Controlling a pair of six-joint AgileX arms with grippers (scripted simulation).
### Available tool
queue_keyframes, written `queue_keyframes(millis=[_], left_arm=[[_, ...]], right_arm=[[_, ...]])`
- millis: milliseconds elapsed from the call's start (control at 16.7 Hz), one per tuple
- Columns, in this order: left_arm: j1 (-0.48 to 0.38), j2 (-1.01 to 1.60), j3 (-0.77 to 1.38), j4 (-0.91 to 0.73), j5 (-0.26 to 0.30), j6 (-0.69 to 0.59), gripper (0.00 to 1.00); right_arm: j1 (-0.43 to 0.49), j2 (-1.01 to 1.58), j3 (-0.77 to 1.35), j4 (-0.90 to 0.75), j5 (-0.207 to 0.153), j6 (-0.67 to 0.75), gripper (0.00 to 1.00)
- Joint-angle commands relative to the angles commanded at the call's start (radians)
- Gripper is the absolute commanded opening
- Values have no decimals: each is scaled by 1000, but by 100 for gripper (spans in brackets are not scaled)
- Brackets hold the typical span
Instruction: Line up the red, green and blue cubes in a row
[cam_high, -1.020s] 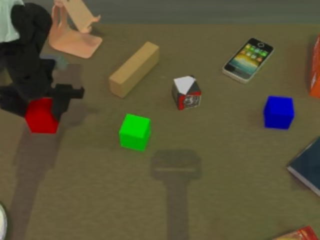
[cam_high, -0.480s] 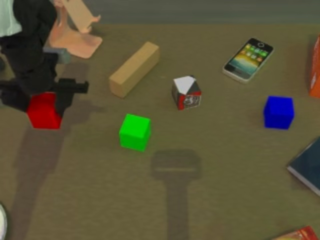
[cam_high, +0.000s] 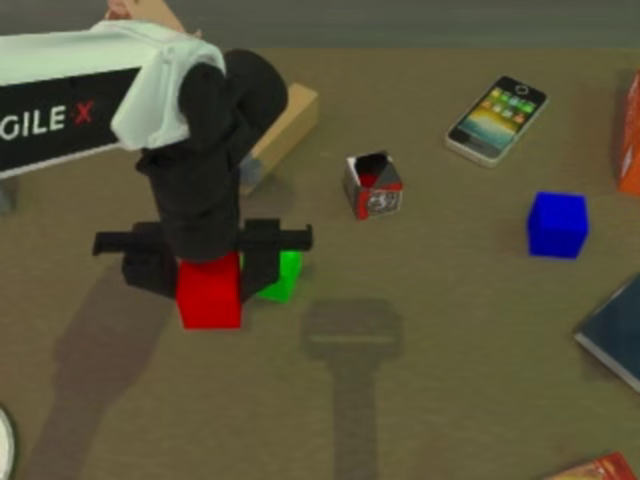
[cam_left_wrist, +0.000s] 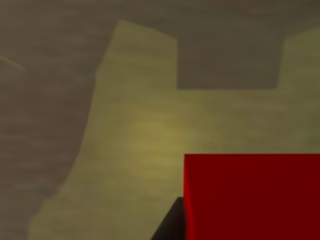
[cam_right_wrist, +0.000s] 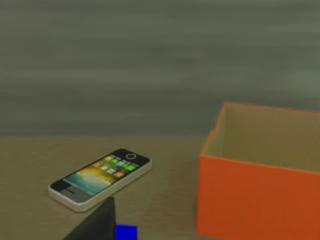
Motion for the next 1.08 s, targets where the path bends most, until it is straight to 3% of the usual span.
queue_keyframes(millis=[180,300,660,1080], left_arm=[[-121,-63,-62,8,-4,-129,0],[-154,-85,-81,12,-6,-161,0],[-152,-76,-92,28,-5,-158,0],[-153,12,-234,267,-5,-159,0]], right_arm=[[0,0,0,0,0,0,100],[0,0,0,0,0,0,100],[0,0,0,0,0,0,100],[0,0,0,0,0,0,100]])
